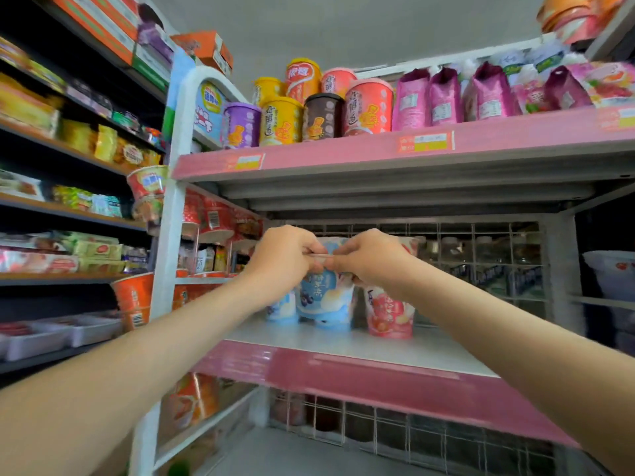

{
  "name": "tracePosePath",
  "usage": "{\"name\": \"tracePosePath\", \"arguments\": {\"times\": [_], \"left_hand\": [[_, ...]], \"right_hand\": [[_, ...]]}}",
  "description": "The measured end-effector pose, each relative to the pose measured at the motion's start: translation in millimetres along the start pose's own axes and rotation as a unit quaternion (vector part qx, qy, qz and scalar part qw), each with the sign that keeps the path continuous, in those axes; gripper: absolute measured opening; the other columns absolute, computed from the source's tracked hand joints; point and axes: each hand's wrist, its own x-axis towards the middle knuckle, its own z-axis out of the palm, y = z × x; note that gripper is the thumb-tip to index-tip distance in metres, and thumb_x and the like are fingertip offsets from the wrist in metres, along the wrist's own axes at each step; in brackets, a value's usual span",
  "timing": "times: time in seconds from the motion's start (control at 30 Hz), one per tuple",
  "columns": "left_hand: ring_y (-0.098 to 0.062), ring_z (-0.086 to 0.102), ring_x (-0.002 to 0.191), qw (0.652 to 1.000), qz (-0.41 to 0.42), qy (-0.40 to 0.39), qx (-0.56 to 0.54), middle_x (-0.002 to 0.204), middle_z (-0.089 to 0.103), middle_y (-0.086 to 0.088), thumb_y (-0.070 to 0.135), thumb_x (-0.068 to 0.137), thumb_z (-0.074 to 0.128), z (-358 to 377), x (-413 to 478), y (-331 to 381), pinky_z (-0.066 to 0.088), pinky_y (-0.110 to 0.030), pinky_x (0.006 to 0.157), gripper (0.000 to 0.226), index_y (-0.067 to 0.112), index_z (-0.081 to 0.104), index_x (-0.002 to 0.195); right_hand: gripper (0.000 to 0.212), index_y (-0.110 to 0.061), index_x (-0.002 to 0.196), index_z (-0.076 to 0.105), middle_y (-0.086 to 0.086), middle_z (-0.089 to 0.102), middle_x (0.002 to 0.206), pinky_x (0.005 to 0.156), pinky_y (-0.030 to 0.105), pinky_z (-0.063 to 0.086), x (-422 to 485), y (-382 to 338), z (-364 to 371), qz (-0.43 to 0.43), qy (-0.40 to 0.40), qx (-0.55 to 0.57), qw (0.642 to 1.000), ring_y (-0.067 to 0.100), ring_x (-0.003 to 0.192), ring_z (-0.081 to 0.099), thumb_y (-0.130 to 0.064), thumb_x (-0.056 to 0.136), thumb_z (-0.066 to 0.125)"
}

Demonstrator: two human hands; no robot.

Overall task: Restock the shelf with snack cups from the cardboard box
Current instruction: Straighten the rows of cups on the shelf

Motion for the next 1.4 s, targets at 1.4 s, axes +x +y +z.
{"name": "tracePosePath", "arguments": {"times": [1.4], "left_hand": [[-0.006, 0.056, 0.106, 0.957, -0.097, -0.068, 0.266, 0.111, 0.06, 0.017, 0.036, 0.088, 0.057, -147.8, -250.7, -99.0, 0.038, -0.017, 0.078, 0.034, 0.029, 0.057, 0.122]], "right_hand": [[0.038, -0.015, 0.128, 0.056, 0.002, 0.059, 0.127, 0.092, 0.017, 0.034, -136.5, -109.0, 210.4, -0.31, -0.089, 0.125, 0.938, 0.017, 0.116, 0.053, -0.017, 0.09, 0.059]]}}
